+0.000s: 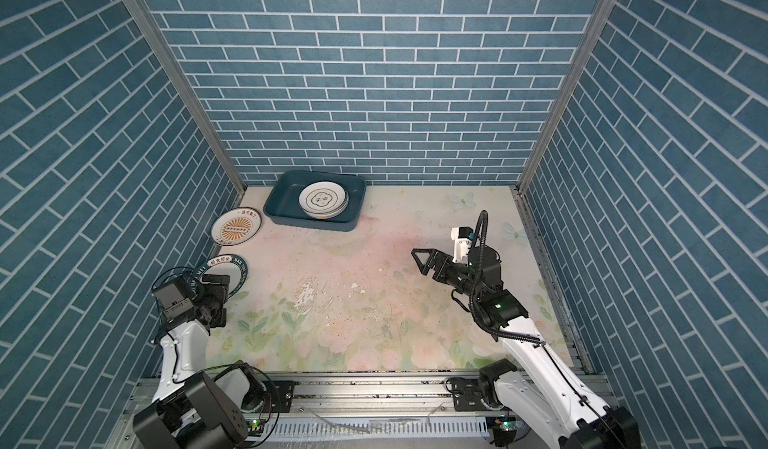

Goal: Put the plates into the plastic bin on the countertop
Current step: 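Withdraw the left gripper toward the remaining HAO SHI HAO WEI plate, then lower the left gripper to the rim of the HAO SHI HAO WEI plate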

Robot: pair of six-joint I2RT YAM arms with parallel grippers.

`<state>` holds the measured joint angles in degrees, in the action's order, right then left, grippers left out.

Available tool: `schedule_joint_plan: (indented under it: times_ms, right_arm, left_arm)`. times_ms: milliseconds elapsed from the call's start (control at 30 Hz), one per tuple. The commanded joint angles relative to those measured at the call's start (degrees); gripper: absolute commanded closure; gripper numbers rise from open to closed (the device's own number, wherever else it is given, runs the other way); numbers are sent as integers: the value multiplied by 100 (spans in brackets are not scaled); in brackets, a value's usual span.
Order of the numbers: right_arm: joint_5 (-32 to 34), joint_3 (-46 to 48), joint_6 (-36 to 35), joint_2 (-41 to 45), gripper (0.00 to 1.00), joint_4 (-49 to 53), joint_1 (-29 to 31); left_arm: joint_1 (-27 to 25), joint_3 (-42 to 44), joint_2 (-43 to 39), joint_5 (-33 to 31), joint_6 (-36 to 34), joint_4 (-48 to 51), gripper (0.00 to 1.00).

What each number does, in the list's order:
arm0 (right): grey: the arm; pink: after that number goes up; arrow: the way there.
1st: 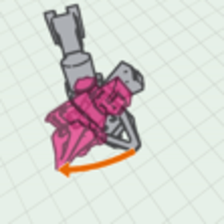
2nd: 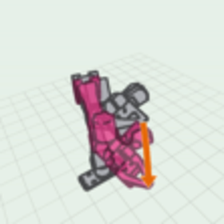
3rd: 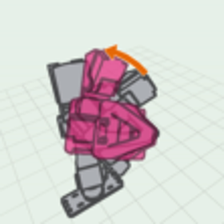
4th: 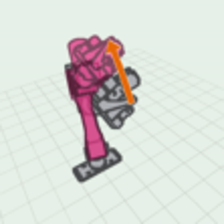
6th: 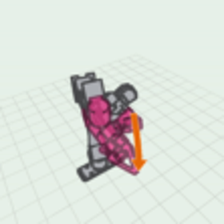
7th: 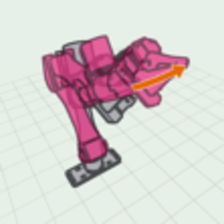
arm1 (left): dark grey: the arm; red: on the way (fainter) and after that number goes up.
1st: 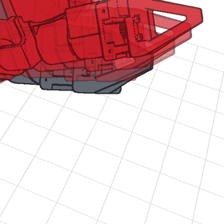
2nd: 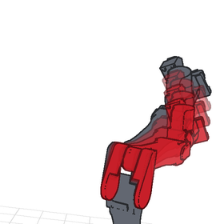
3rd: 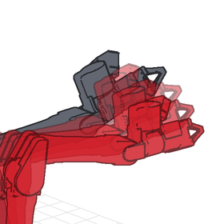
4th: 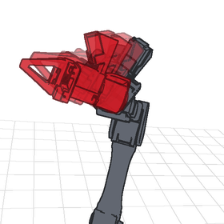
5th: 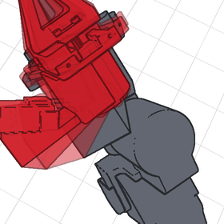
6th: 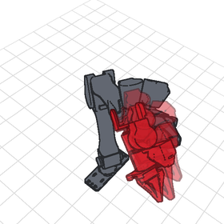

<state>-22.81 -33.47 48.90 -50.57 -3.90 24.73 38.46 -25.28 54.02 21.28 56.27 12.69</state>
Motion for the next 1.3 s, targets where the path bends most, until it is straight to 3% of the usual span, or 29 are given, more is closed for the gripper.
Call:
schedule_joint_plan:
  times_ms: [0, 433, 833, 967, 1267]
  right_arm:
    - [-180, -232, 154, -138, 2, -357, 93]
    - [71, -378, 189, -344, 2, -335, 268]
    - [266, -427, 181, -431, 1, -269, 345]
    - [311, -435, 189, -470, 1, -278, 354]
    - [409, -430, 190, -463, 1, -234, 356]
  left_arm:
    - [102, 266, 54, 141, 211, -400, 2]
    - [249, 1016, 301, -95, 648, -1438, 7]
    - [356, 1078, 1674, 98, 644, -2618, 10]
    - [358, 1072, 2227, 184, 803, -3069, 18]
    - [360, 1323, 2580, 79, 1009, -3535, 52]
